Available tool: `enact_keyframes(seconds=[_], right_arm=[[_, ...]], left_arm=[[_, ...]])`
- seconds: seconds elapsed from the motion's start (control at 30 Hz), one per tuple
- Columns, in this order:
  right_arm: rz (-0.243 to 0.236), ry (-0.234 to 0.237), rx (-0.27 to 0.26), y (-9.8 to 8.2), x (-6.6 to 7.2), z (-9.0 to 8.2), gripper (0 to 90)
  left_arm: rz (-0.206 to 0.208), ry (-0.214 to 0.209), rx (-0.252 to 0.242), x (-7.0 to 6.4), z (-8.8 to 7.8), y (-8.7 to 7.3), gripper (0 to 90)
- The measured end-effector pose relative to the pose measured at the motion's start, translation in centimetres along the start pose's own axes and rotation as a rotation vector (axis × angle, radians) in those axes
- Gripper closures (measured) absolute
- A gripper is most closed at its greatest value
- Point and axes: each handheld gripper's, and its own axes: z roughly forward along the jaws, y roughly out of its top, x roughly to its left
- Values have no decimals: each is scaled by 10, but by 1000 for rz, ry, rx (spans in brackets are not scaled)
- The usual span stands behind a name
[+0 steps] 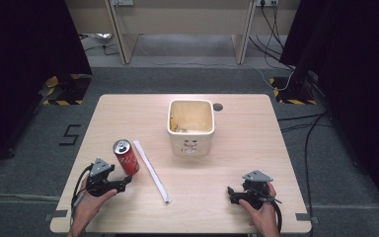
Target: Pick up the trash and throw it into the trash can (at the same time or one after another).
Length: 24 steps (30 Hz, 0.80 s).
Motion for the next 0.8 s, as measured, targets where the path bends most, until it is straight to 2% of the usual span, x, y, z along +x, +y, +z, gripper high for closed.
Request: enact_keyframes(seconds=[0.37,0.8], right_arm=[[-1,2,2,0,0,0,36],[-2,2,3,0,0,0,35]], left_arm=[[23,8,-11,-5,1,14,164],[24,23,-16,-3,11,22,168]])
